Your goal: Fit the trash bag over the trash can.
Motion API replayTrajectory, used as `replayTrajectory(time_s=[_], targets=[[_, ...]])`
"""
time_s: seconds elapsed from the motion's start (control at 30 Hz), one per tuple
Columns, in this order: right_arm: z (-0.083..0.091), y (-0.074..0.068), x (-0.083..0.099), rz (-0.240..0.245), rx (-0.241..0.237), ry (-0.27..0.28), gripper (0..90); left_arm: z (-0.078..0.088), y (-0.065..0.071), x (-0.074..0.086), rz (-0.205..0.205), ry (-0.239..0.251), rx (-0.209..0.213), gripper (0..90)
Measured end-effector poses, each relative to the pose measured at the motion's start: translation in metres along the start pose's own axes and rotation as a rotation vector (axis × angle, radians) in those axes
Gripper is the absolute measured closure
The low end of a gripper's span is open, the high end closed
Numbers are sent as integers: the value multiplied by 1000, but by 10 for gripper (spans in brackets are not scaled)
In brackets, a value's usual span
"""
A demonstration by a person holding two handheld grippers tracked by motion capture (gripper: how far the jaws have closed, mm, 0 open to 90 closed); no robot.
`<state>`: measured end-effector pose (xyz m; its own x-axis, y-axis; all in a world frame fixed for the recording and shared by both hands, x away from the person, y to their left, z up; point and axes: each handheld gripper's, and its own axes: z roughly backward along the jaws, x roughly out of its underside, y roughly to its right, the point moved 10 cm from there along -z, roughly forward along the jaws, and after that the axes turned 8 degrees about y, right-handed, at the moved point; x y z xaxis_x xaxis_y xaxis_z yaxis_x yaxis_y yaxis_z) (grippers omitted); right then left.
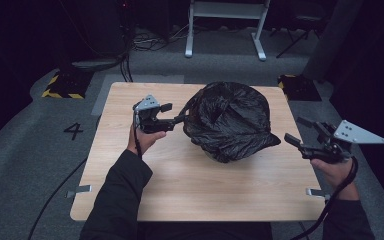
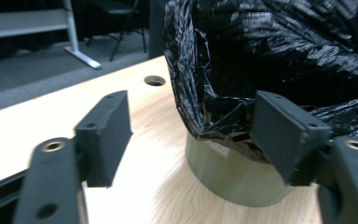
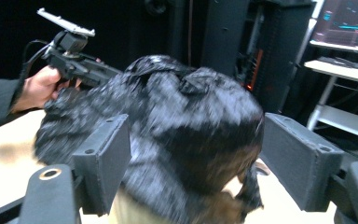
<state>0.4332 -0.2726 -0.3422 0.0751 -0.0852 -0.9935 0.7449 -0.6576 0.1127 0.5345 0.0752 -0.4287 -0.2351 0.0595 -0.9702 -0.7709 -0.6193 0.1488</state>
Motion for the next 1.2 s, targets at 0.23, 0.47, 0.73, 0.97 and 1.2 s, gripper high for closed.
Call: replayTrajectory(time_s=[0.23, 0.47, 0.73, 0.97, 1.2], targets=[[-51, -12, -5, 43, -49, -87, 200, -22, 11, 8, -14, -37, 48, 305], [-66, -7, 21, -6, -17, -154, 170, -33, 27, 21, -30, -88, 94, 312], [-63, -15, 55, -54, -83, -219, 139, -41, 36, 31, -67, -125, 110, 443], [-59, -4, 75, -46, -38, -221, 611, -47, 41, 37, -119, -153, 112, 716], [-61, 1, 89, -6, -26, -243, 896, -52, 43, 42, -151, -182, 114, 884]])
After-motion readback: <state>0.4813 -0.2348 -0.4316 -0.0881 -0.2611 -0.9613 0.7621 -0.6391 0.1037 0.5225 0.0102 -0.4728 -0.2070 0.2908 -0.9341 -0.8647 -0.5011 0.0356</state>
